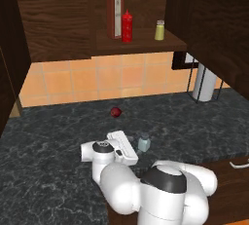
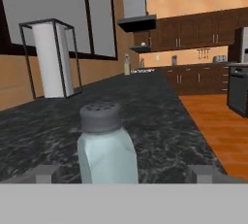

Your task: Put the shaker and condiment bottle from the counter next to their counterparts in the cabinet.

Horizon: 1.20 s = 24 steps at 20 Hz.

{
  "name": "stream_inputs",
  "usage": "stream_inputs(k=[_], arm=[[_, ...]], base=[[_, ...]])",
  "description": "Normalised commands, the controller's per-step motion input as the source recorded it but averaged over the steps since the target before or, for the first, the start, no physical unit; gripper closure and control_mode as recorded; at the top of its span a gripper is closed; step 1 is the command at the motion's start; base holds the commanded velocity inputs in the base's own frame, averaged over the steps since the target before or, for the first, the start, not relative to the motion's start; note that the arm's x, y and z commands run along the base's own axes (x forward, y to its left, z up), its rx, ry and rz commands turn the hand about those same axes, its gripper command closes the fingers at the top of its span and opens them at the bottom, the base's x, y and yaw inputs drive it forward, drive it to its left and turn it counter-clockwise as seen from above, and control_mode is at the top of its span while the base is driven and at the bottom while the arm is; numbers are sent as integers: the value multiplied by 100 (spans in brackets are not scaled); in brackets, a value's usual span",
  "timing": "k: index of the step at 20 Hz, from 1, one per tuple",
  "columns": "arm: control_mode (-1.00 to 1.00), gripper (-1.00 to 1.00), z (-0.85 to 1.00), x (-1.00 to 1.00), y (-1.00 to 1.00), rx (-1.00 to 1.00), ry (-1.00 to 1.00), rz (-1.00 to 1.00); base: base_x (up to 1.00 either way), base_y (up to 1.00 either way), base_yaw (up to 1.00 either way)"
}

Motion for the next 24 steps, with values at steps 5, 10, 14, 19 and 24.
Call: stream_inputs(k=[5, 10, 14, 19, 24], arm=[[-100, -100, -20, 16, -4, 0, 0, 0], [-100, -100, -1, 6, -14, 1, 0, 0], [-100, -100, -1, 19, -19, 1, 0, 0], [-100, -100, -8, 25, -13, 0, 1, 0], [-100, -100, -27, 24, -2, 0, 2, 0]], base=[[0, 0, 0], [0, 0, 0], [0, 0, 0], [0, 0, 0], [0, 0, 0]])
